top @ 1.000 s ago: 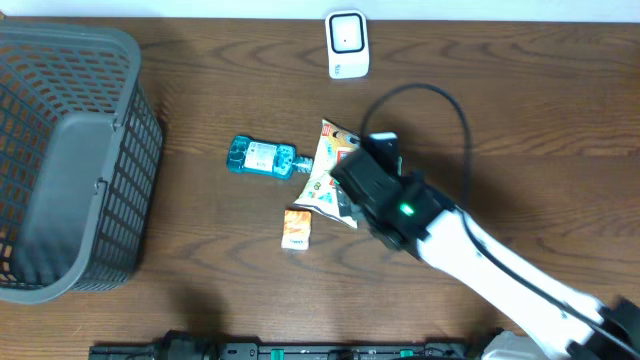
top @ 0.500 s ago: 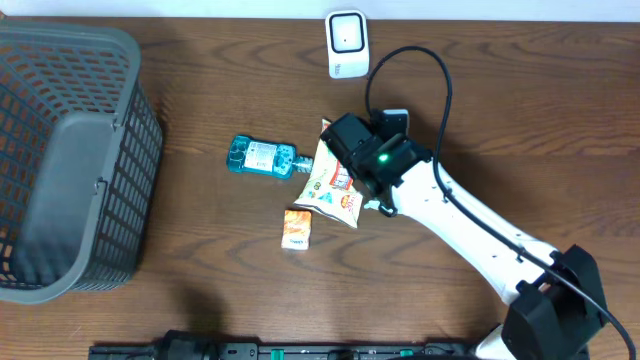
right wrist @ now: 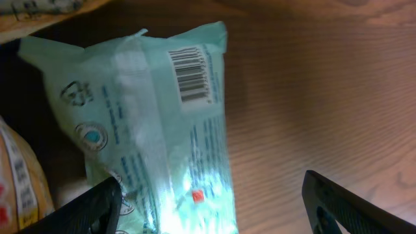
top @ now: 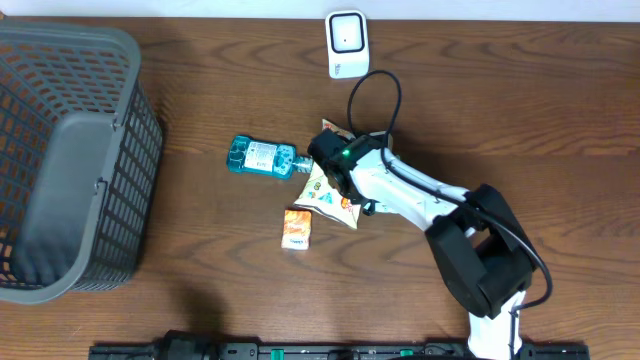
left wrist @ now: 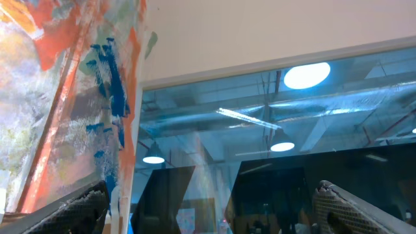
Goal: Scan the item barcode
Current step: 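Grasp the green pack with the right gripper and lift it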
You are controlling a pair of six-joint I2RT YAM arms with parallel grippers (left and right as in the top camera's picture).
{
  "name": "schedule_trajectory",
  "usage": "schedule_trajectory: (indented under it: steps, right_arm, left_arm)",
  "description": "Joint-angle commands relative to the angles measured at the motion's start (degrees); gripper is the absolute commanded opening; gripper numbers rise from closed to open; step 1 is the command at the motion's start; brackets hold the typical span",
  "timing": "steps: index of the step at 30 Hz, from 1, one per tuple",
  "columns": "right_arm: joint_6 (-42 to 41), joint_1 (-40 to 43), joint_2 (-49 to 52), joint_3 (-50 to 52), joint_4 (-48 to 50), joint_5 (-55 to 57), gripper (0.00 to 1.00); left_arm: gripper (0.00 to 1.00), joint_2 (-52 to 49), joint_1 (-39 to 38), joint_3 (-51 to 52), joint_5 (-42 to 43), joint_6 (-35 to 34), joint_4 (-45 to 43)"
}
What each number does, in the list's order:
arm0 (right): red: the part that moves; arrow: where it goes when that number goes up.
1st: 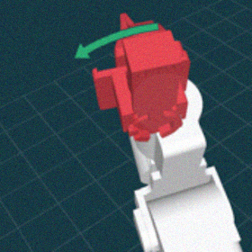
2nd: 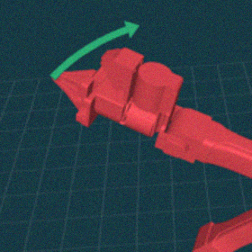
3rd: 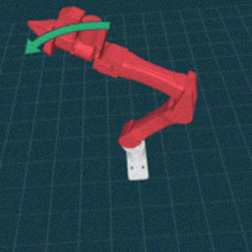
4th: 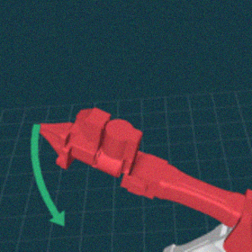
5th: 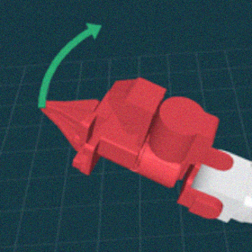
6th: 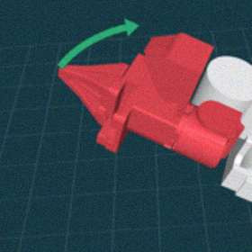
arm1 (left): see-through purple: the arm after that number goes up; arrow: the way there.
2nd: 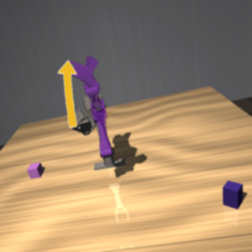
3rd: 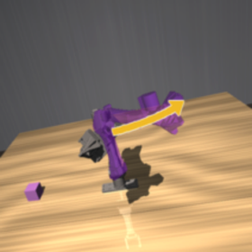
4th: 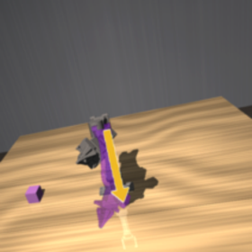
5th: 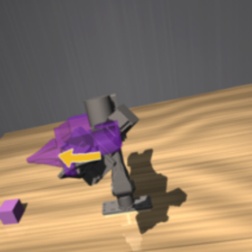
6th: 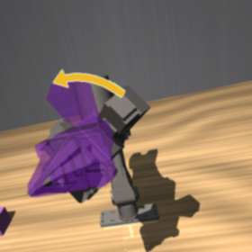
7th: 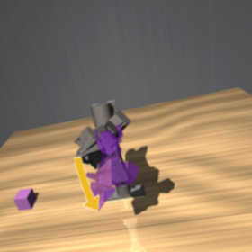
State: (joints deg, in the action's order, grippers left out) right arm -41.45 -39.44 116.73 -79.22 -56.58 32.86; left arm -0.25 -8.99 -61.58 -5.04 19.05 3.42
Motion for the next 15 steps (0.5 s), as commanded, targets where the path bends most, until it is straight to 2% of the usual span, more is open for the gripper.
schedule_trajectory:
  steps: [1,15]
  right_arm:
    - [-0.7,0.0,0.6,-0.7,1.2,0.6,0.85]
    - [-0.7,0.2,0.3,-1.1,4.2,-7.5,0.84]
  left_arm:
    - [1.00,-0.1,0.3,0.0,-0.5,-0.8,-0.2]
    - [1.00,-0.1,0.3,0.0,-0.4,-0.8,0.0]
